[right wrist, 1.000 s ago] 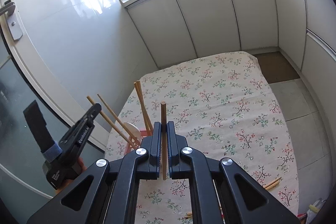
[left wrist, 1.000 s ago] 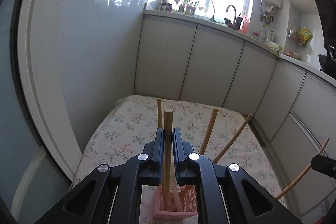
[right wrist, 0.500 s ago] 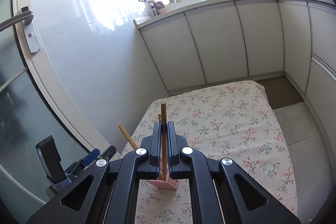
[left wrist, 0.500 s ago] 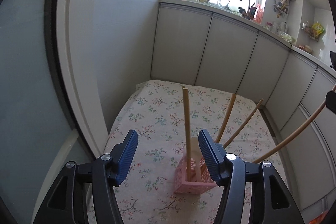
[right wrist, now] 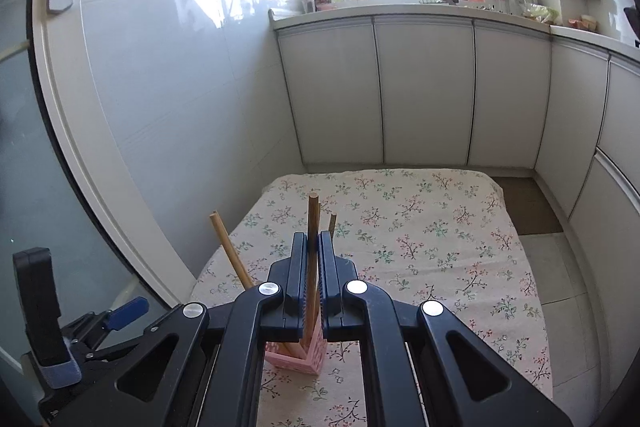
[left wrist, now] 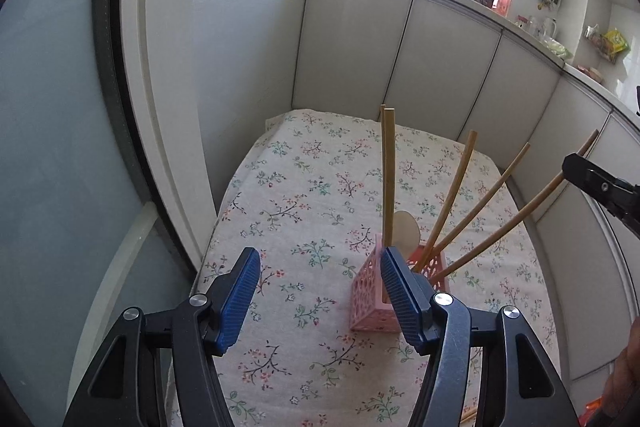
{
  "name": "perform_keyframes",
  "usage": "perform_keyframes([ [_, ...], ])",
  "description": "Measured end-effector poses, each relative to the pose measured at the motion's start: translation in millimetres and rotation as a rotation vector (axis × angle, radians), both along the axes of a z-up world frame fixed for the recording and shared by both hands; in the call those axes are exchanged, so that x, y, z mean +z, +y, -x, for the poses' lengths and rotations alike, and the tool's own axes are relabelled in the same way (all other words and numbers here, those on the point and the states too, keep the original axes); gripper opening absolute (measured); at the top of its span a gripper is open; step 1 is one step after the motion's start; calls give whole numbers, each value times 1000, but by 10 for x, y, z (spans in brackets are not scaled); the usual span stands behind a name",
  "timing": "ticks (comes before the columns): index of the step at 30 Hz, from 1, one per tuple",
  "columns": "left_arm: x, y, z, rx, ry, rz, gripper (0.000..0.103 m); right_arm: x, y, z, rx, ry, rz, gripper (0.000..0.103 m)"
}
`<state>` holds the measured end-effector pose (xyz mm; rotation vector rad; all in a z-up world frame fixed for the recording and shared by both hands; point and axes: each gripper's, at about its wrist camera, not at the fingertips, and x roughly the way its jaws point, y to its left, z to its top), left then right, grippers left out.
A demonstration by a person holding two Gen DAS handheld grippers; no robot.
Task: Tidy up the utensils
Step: 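Open the right gripper to drop its chopstick into the pink basket, then move both grippers to the remaining chopsticks beside the red spoon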
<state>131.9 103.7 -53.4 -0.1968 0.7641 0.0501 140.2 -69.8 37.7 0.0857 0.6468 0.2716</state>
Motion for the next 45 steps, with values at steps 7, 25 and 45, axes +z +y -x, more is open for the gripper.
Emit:
perform_keyframes([
  [7,-31,-42,-22,-20,18,-15,65,-172,38,-108,11,36,13,6],
  [25,-79,-367,166,-139,61,-66,81,-166,-868,203,-37,199,-155,51],
  [45,-760,-1829,331,-557,346,-147,82,-1083,-2212,633,-266,670,-109,55],
])
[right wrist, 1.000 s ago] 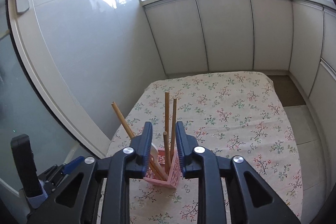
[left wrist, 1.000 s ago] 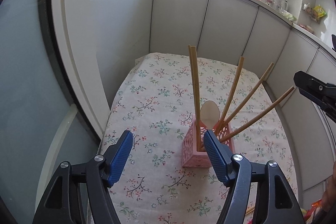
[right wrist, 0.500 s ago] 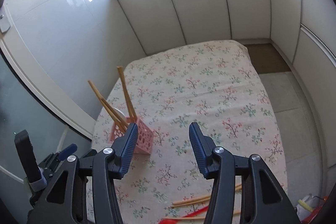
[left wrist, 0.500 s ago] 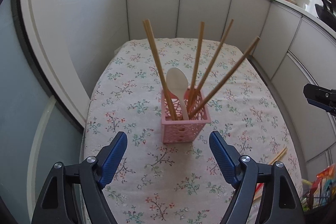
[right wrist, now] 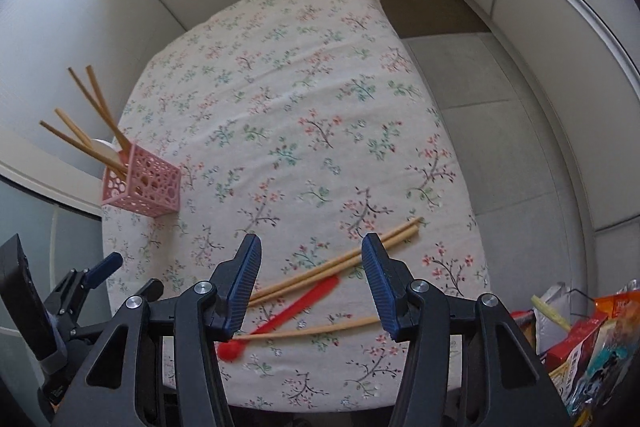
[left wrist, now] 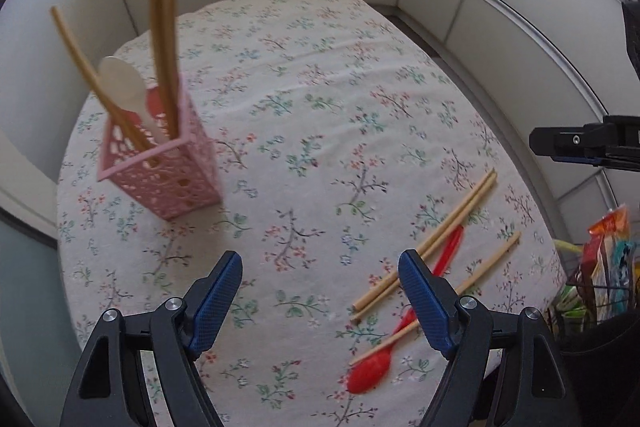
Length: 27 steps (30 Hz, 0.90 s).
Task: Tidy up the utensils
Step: 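Move both grippers to the remaining chopsticks beside the red spoon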
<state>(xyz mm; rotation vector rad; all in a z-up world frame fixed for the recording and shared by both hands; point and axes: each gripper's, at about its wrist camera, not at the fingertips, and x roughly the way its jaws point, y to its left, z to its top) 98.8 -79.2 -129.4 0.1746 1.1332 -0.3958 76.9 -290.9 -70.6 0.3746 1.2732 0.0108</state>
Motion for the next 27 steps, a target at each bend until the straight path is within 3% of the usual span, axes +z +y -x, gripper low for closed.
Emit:
perform_keyframes([
  [4,-232,-384,-88,-107,72,16,79,-172,-209,28,-53,57,-19,55],
  [11,-551,-906,-257,-234,186,52,31,-357,-492,2,-126,121,-30,55],
  [14,-628,-1068,-298,-281,214,67,22,-429,-564,-20,-138,141,-20,55],
  [27,-740,-1412,-405,-309,217,40,16,-682,-764,-47,-186,205,-64,55],
])
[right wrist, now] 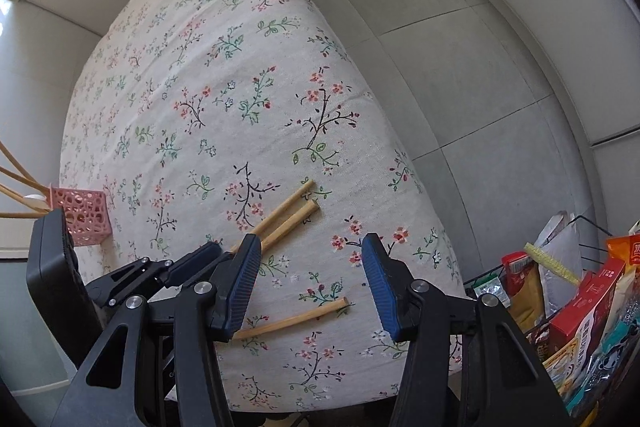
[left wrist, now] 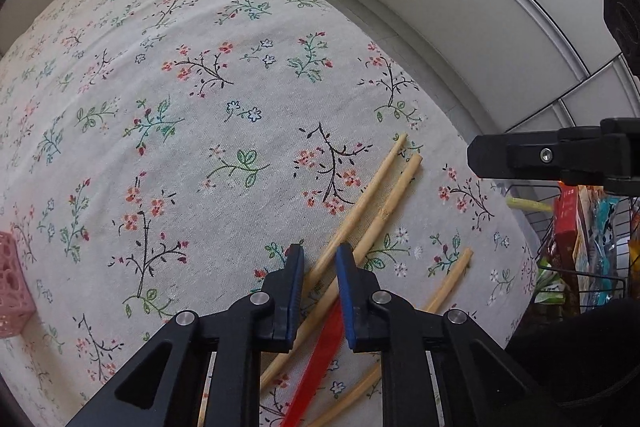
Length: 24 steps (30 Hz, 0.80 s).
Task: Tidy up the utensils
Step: 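Move both grippers to the remaining chopsticks beside the red spoon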
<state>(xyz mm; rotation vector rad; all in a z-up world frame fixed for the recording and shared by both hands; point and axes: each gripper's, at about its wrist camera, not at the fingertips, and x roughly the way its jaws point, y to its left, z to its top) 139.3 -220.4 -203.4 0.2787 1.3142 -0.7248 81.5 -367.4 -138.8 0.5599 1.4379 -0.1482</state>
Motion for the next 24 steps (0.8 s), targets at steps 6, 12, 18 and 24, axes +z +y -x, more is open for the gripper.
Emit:
perform_keyframes([
  [6,-66,90,-43,68,13,-69,12,-81,-14,-15,-3,24,0,55],
  [12,-95,289,-96,76,63,-161,14,-187,55,-48,9,50,-34,55],
  [18,-74,190,-275,76,-3,-114,16,-242,76,-70,-5,61,-75,55],
  [24,-59,-53,-378,84,-88,-109,18,-265,52,-82,-23,69,-82,55],
])
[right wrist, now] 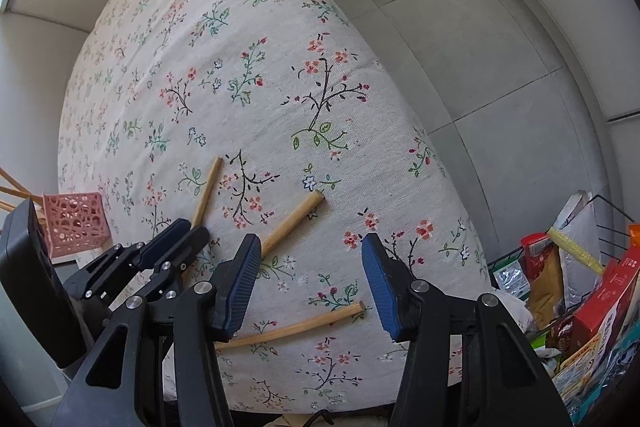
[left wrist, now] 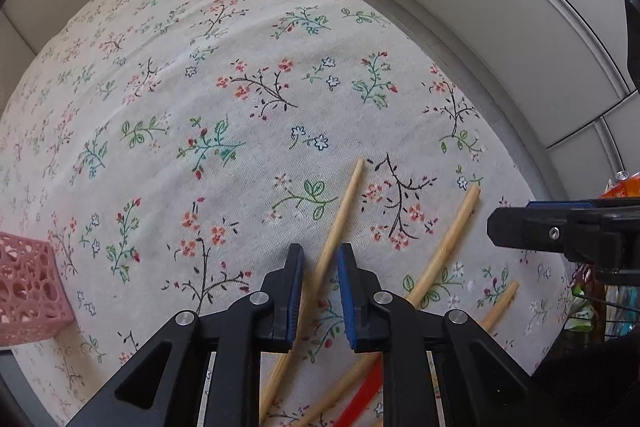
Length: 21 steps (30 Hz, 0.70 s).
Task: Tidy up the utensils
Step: 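Move both grippers to the remaining chopsticks beside the red spoon, then grasp a chopstick with the left gripper while the right gripper grasps another chopstick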
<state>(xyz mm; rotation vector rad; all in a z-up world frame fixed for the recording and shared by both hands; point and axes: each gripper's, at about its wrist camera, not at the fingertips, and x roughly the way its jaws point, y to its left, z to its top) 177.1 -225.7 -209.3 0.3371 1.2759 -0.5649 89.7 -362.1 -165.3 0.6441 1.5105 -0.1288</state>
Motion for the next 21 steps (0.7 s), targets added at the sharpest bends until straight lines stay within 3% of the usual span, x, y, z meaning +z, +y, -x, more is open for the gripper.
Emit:
perform_keyframes([
  [2,-16,-123,-15,11,-21,-34,9,-14,11,-7,-5,5,-9,55],
  [6,-3,-62,-39,53,-60,-59,7,-101,48,-39,-17,28,-27,55],
  [11,146,205,-138,105,-76,-19,6,-183,164,-77,-26,39,-96,55],
  [16,285,466,-115,116,-77,11,6,-296,365,-147,-6,72,-146,45],
  [21,411,735,-7,130,-93,35,6,-269,498,-221,-20,46,-78,38],
])
